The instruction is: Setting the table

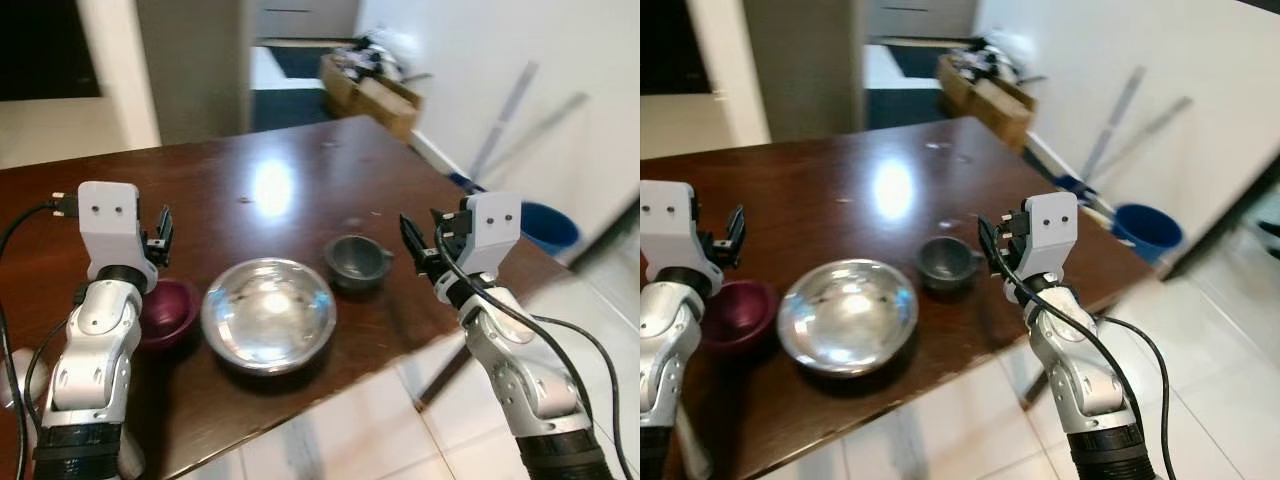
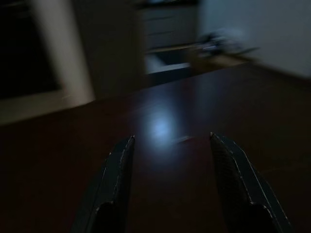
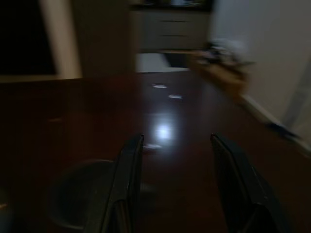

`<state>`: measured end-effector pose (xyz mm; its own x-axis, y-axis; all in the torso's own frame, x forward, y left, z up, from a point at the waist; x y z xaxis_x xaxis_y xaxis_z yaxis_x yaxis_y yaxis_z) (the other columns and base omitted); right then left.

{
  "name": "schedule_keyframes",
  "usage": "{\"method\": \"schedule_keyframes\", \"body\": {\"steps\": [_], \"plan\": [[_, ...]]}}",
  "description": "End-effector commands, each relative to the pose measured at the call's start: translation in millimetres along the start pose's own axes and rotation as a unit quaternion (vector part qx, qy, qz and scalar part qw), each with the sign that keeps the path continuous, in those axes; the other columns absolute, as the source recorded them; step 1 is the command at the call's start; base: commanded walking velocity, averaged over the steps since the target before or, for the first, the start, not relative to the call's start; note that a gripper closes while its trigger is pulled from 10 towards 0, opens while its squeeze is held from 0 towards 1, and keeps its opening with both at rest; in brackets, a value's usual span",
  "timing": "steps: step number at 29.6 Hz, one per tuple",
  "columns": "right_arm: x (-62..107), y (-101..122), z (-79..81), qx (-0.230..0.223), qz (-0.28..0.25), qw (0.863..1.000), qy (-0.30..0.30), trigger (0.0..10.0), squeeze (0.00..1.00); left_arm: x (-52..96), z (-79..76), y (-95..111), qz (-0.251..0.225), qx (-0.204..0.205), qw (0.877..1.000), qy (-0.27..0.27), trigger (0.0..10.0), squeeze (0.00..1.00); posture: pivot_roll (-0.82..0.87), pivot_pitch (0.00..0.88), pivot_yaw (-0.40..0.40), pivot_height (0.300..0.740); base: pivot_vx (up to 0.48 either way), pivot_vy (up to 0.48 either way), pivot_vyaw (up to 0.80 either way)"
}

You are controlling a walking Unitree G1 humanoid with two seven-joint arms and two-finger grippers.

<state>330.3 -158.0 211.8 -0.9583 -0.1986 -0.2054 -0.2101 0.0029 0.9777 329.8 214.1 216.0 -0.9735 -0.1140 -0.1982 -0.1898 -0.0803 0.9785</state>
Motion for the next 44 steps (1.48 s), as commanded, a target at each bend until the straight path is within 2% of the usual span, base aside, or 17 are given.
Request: {"method": "schedule_keyframes", "body": {"steps": [1, 19, 44], "plan": [[2.4, -2, -6.8, -0.002, 0.007, 1.0, -0.013, 10.0, 0.0, -1.6, -8.6, -1, -0.001, 0.008, 1.0, -0.012, 10.0, 0.0, -0.08, 0.0, -0.036, 0.74, 0.0, 0.0, -0.8], [0.9, -3, -3.9, -0.005, 0.007, 1.0, -0.007, 10.0, 0.0, -4.6, -17.1, -1, -0.005, 0.016, 1.0, -0.019, 10.0, 0.0, -0.08, 0.0, -0.035, 0.74, 0.0, 0.0, -0.8], [-1.2, -2, -3.2, -0.002, 0.003, 1.0, -0.004, 10.0, 0.0, -9.2, -20.9, 2, -0.011, 0.022, 0.999, -0.026, 10.0, 0.0, -0.08, 0.0, -0.03, 0.74, 0.0, 0.0, -0.8]]}}
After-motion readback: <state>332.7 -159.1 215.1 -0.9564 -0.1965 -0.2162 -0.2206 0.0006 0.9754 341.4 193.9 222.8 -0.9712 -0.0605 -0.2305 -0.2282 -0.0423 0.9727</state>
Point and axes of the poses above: a point about 5 cm out from each wrist's last joint towards the gripper, its own x axis pointing back from the gripper into the wrist, its own y axis along the axis of the wrist's last joint, z = x × y, the point moved 1 cm from there along -x, pointing out of the wrist towards the gripper, and after that the axes turned 2 degrees about x, right-handed, at the moved point
